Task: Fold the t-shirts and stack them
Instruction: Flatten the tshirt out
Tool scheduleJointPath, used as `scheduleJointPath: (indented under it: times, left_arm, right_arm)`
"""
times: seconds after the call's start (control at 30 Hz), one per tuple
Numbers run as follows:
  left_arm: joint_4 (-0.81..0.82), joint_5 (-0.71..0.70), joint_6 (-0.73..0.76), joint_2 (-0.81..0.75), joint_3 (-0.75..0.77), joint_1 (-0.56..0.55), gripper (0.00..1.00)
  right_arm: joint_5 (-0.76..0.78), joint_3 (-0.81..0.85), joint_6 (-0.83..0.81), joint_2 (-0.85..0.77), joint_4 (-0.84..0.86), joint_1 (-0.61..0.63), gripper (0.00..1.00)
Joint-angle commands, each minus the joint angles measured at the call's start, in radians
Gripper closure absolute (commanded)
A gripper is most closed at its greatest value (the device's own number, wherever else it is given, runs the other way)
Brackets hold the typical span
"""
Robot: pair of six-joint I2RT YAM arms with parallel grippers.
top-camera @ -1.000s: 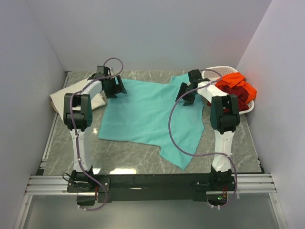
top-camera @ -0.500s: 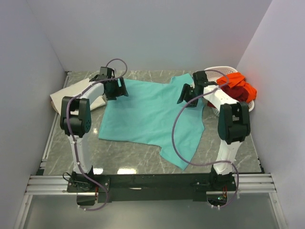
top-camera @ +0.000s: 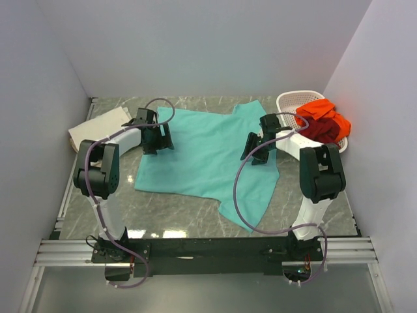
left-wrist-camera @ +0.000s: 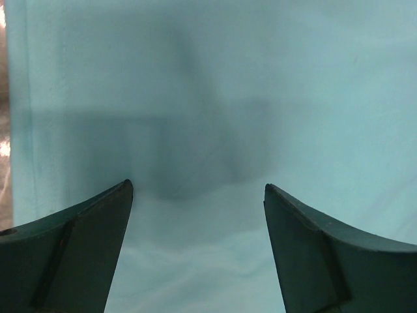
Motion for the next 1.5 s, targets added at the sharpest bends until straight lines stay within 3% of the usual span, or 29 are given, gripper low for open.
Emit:
scheduleJointPath:
  times: [0.0, 0.33, 0.63, 0.9, 1.03, 1.2, 1.37, 1.47]
  left_arm:
    - [0.040, 0.000, -0.015, 0.004, -0.025, -0.002, 0.12]
    - [0.022, 0.026, -0.030, 0.119, 0.064, -0.002, 0.12]
    - [-0.036, 0.043, -0.016, 0.219, 0.243, -0.005, 0.12]
    - [-0.064, 0.049, -0.010, 0.205, 0.317, -0.009, 0.12]
    - [-0.078, 0.018, -0.003, 0.106, 0.337, -0.011, 0.13]
    - [-0.070, -0.078, 0.001, -0.099, 0.259, -0.009, 0.14]
    - [-0.030, -0.161, -0.019, -0.301, -0.004, 0.005, 0.14]
    - [0.025, -0.189, -0.068, -0.445, -0.210, 0.073, 0.17]
  right_arm:
    - [0.027, 0.008, -0.005, 0.018, 0.015, 0.000, 0.39]
    - [0.060, 0.068, 0.002, 0.120, -0.037, -0.015, 0.39]
    - [0.046, 0.181, 0.015, 0.178, -0.075, -0.050, 0.39]
    - [0.041, 0.241, -0.010, 0.187, -0.112, -0.061, 0.39]
    - [0.027, 0.278, -0.036, 0.166, -0.132, -0.062, 0.39]
    - [0.004, 0.298, -0.042, 0.101, -0.146, -0.061, 0.39]
    - [-0.025, 0.267, -0.033, 0.012, -0.132, -0.052, 0.39]
    - [-0.026, 0.231, -0.028, -0.041, -0.123, -0.036, 0.39]
